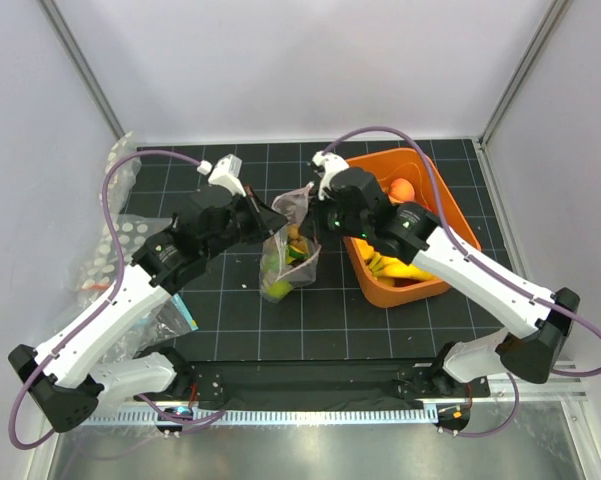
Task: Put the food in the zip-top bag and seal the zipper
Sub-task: Adjust the zipper food storage bag at the center of the board.
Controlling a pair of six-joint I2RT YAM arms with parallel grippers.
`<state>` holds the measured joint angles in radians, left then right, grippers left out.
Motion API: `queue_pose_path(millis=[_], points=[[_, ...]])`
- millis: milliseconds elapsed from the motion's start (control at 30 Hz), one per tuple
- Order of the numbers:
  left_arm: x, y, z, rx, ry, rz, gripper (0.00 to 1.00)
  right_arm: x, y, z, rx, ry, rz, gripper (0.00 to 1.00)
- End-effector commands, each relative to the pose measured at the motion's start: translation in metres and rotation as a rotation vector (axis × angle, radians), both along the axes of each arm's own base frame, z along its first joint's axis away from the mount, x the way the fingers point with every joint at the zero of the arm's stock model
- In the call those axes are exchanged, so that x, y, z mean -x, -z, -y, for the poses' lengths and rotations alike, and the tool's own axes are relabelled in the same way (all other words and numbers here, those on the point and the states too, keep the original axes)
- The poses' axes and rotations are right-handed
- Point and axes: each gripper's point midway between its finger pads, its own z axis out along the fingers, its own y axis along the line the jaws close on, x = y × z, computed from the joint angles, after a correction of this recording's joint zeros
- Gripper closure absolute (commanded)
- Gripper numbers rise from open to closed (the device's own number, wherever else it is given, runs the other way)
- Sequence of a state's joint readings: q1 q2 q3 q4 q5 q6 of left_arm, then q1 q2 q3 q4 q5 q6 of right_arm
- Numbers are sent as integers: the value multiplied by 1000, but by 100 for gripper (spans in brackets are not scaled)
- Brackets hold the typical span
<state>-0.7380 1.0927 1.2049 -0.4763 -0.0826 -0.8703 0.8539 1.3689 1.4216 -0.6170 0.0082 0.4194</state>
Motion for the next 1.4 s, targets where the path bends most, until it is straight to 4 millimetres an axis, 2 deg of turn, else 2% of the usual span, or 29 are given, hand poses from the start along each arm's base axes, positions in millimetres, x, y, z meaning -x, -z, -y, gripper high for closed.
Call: queue_pose_path(millis=[0, 33, 100, 133, 167, 233, 267, 300, 333, 367, 433, 467, 500, 567, 600, 633, 767, 800, 867, 933, 967, 1000, 1033, 1067, 1200, 1300, 1333, 1367], points=[[12, -27, 17, 80, 63, 27, 100, 3, -44, -18, 20, -45, 121, 99], [14, -23, 23, 70, 78, 19, 100, 6, -48, -23, 28, -68, 138, 99], [22, -27, 36, 65, 116, 35, 99, 6, -57, -30, 14, -86, 158, 99], [32, -27, 48, 44, 181, 49, 95, 3, -59, -31, 18, -97, 181, 99], [36, -29, 53, 33, 221, 63, 74, 2, -55, -28, 32, -94, 189, 99], [45, -35, 51, 5, 275, 94, 47, 3, -51, -22, 57, -118, 233, 99], [47, -37, 46, -9, 272, 104, 22, 3, -50, -18, 64, -117, 248, 99], [45, -34, 38, -35, 243, 108, 12, 3, -49, -13, 70, -113, 263, 99], [45, -34, 32, -52, 232, 127, 4, 2, -38, -8, 89, -112, 264, 99], [46, -42, 22, -52, 206, 157, 0, 3, -45, 2, 77, -112, 298, 99], [46, -44, 11, -64, 178, 179, 0, 4, -51, 9, 42, -105, 329, 99], [42, -45, 4, -77, 143, 195, 0, 6, -41, 12, 47, -111, 320, 98], [43, -50, -1, -69, 128, 213, 0, 11, -49, 19, 25, -118, 349, 97], [39, -42, -6, -93, 101, 226, 0, 13, -43, 24, 11, -104, 367, 96], [33, -43, -11, -93, 61, 250, 0, 16, -51, 31, -13, -90, 391, 96], [29, -40, -12, -101, 42, 260, 0, 16, -41, 33, -9, -81, 392, 95], [4, -22, -21, -130, -31, 306, 0, 15, -35, 54, 4, 4, 399, 85], [-4, -16, -19, -101, -26, 307, 0, 16, -37, 60, 0, 26, 403, 84], [-12, -4, -9, -42, 7, 313, 0, 16, -25, 67, 13, 48, 408, 76], [-9, 8, 8, 2, 91, 310, 0, 17, -25, 73, -15, 75, 422, 68], [-9, 0, 17, 45, 121, 348, 0, 17, -27, 75, -23, 86, 421, 58], [-3, 6, 27, 59, 179, 338, 0, 16, -27, 78, -22, 107, 422, 54], [4, 10, 39, 78, 255, 327, 0, 17, -28, 81, -35, 126, 420, 44], [7, 7, 43, 90, 283, 339, 0, 16, -28, 83, -39, 140, 424, 43], [14, 9, 47, 108, 332, 362, 0, 12, -28, 92, -65, 208, 435, 39], [16, 12, 41, 117, 310, 372, 0, 13, -40, 98, -135, 245, 470, 31], [17, 16, 40, 116, 308, 372, 0, 12, -37, 102, -134, 268, 474, 26], [18, 11, 37, 127, 302, 393, 0, 13, -40, 107, -154, 285, 479, 26]])
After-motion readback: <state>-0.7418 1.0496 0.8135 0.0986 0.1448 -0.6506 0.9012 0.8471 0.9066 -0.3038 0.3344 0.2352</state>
